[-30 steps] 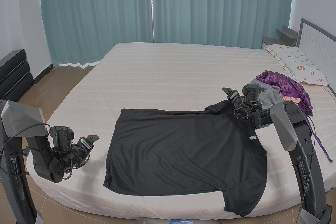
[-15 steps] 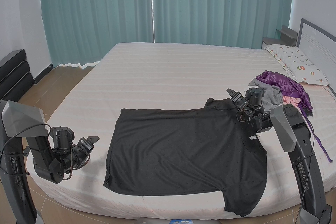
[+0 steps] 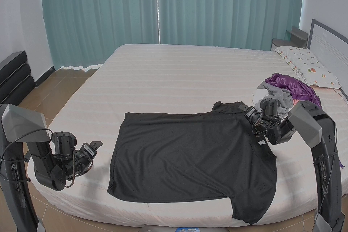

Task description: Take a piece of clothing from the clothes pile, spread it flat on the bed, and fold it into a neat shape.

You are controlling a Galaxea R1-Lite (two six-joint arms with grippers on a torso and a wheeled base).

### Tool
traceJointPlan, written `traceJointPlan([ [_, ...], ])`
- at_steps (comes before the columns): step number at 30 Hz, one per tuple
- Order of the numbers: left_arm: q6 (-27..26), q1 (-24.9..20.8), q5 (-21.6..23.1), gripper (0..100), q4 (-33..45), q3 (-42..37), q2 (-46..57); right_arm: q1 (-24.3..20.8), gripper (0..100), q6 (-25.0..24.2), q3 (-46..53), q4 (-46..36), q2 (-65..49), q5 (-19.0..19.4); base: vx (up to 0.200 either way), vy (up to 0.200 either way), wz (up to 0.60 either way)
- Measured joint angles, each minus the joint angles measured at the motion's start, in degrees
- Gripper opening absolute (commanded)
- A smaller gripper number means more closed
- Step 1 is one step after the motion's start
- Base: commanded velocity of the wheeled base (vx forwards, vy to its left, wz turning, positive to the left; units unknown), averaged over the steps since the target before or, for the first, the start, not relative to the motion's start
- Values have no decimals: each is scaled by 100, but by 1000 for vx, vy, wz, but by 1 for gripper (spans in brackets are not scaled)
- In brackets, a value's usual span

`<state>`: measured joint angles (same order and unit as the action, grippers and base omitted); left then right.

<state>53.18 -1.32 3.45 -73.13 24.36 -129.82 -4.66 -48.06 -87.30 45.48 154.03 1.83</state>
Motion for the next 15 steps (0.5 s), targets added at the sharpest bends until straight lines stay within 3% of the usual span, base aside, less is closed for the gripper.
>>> traceJointPlan([
  [15,-22,-256,49,100,-640,-514,16,23,100,22,4119,1182,-1855,288,0,0,0],
])
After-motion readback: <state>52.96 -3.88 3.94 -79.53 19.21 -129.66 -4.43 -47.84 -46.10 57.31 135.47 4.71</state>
